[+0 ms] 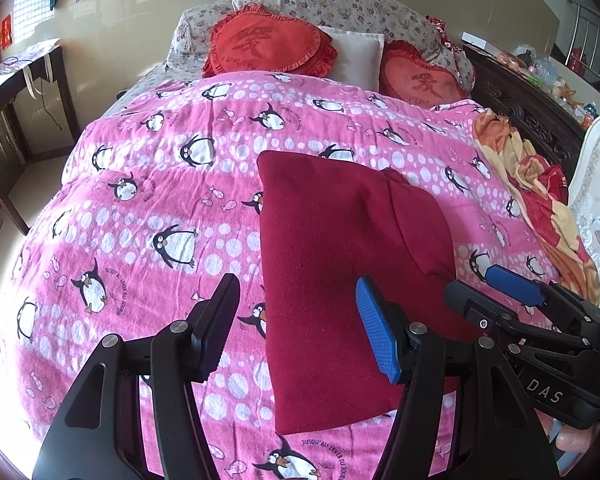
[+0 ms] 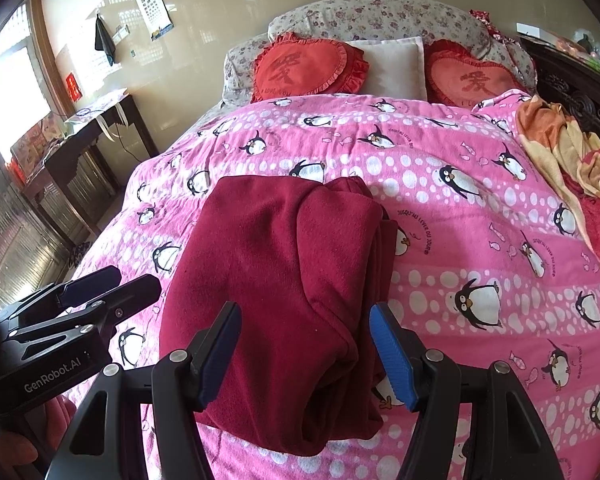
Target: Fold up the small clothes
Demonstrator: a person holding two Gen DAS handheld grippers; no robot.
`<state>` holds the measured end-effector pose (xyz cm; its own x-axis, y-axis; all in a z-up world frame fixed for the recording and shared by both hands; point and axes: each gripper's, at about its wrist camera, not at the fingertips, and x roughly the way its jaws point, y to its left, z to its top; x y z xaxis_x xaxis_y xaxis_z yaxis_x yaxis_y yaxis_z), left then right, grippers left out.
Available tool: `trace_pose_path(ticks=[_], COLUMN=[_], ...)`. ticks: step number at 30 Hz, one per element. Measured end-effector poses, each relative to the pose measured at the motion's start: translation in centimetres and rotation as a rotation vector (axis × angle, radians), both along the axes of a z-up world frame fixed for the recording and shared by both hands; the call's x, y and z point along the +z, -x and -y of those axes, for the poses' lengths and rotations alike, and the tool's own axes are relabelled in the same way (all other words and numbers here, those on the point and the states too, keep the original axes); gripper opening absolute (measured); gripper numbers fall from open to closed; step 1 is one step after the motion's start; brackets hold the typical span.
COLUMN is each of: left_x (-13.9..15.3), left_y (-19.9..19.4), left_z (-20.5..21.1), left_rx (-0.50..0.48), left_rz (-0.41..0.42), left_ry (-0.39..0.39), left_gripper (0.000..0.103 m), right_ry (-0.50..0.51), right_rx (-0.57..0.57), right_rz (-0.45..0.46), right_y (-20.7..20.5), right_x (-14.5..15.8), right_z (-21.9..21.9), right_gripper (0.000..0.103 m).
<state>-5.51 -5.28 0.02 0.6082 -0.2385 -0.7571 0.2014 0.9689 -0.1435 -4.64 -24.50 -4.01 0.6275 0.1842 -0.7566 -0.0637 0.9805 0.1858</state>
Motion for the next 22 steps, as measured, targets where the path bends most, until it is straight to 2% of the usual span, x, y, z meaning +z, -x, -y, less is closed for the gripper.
trace_pose_path(ticks=[22], left_x=[-0.9], left_y=[-0.7], left_z=[-0.9], left_rx=[0.01], left_rz=[0.0], left_ry=[0.009], left_gripper=[0.061], right_ry=[-0.012], right_rx=[-0.002], right_rz=[-0.028], right_y=[-0.2], right_x=[-1.0], right_z=[0.2], right_gripper=[0.064])
